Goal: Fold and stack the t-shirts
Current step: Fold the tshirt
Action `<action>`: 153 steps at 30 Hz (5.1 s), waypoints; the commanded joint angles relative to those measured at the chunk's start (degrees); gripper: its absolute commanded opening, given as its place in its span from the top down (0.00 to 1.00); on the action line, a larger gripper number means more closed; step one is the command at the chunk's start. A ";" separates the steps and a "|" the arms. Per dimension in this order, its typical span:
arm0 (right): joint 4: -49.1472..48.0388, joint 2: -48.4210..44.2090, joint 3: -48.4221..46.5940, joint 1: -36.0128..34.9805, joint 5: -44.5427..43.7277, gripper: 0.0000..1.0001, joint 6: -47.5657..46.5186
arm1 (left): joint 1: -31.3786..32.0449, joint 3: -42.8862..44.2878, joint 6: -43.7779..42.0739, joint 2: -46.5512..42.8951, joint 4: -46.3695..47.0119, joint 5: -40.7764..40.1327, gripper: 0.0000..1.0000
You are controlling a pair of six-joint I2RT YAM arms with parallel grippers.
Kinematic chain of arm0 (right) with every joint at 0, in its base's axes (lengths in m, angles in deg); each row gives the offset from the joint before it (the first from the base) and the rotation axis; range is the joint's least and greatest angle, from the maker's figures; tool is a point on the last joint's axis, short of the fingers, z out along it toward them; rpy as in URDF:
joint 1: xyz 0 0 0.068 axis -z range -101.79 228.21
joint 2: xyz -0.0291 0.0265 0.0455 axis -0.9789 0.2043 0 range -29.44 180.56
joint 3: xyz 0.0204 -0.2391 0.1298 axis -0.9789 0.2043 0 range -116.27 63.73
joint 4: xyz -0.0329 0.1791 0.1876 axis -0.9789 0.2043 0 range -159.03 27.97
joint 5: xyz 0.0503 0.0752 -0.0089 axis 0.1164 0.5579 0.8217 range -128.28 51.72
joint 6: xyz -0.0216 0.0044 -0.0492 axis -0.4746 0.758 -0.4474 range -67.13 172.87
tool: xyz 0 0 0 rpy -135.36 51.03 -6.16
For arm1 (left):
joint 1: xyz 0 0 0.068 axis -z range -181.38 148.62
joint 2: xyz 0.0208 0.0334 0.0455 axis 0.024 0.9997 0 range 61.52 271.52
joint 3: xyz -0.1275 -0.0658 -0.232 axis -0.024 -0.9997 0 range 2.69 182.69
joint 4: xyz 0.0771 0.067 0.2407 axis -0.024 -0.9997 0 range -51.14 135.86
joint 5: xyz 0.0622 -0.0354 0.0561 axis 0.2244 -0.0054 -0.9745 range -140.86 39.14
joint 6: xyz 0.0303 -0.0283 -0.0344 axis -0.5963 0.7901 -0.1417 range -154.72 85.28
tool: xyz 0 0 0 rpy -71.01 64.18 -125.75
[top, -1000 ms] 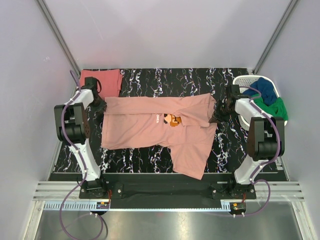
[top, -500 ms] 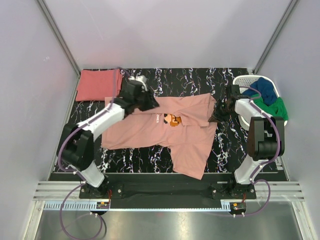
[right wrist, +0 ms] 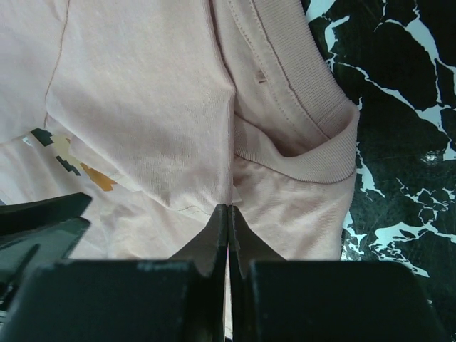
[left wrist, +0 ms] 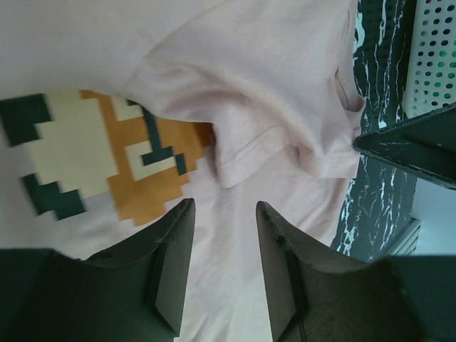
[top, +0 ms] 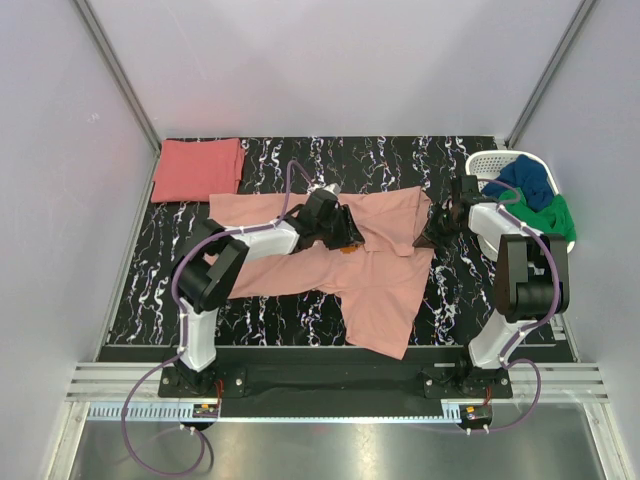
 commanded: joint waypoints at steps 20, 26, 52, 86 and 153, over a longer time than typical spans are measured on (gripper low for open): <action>-2.31 -3.70 -0.01 0.23 2.86 1.00 1.06 | 3.20 5.00 8.20 6.51 6.26 -7.29 0.54; -1.87 -3.88 -0.10 0.23 2.51 1.00 1.06 | 3.55 4.91 8.46 5.90 5.82 -9.30 0.58; -2.75 -2.21 -0.63 0.23 3.12 1.00 1.33 | 3.82 10.18 8.90 10.20 2.47 -7.47 0.82; 8.41 -12.49 -1.33 0.23 -2.77 1.00 0.45 | -0.84 7.46 9.43 0.80 -11.32 3.97 1.00; 8.74 24.62 -45.81 -0.21 -5.41 0.71 -7.75 | -36.88 17.58 -11.48 -6.56 -40.31 -18.18 0.47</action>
